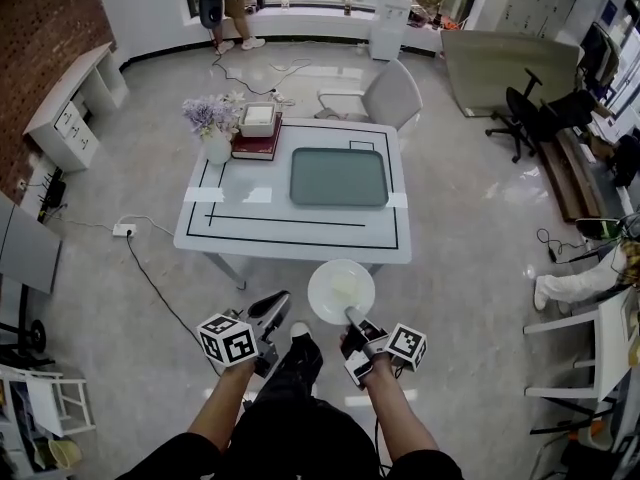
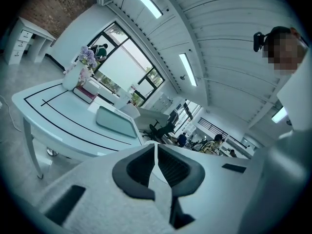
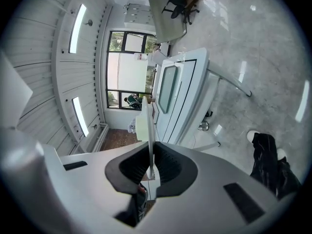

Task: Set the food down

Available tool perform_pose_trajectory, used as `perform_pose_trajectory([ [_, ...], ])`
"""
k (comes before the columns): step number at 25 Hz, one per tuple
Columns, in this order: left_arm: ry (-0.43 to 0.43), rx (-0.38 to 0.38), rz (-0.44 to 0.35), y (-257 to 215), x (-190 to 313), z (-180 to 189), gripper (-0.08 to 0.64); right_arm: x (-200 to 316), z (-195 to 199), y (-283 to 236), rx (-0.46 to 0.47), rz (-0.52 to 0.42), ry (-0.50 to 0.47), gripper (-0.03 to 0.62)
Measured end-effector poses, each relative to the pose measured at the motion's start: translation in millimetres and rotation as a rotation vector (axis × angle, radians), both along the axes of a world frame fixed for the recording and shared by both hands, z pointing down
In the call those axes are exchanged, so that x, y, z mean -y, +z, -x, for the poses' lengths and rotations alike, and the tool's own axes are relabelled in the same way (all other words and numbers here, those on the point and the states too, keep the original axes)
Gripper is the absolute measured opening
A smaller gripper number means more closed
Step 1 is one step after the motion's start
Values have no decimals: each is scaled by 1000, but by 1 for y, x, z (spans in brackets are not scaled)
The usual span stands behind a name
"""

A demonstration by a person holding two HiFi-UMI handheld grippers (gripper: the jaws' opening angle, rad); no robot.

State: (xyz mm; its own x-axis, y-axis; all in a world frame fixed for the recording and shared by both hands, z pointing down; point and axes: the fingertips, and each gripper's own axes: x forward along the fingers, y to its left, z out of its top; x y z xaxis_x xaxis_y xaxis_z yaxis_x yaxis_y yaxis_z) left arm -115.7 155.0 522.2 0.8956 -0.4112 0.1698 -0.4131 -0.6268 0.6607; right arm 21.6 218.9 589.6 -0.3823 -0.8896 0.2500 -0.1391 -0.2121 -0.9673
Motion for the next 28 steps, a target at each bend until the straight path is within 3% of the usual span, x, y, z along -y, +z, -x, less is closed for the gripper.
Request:
perform_pose_trajectory([
  [11, 11, 15, 40, 4, 81, -35, 18, 73, -34, 5, 9, 49, 1, 25],
  [28, 20, -1, 88, 16, 192, -57, 18, 178, -42, 4, 14, 78, -15, 25],
])
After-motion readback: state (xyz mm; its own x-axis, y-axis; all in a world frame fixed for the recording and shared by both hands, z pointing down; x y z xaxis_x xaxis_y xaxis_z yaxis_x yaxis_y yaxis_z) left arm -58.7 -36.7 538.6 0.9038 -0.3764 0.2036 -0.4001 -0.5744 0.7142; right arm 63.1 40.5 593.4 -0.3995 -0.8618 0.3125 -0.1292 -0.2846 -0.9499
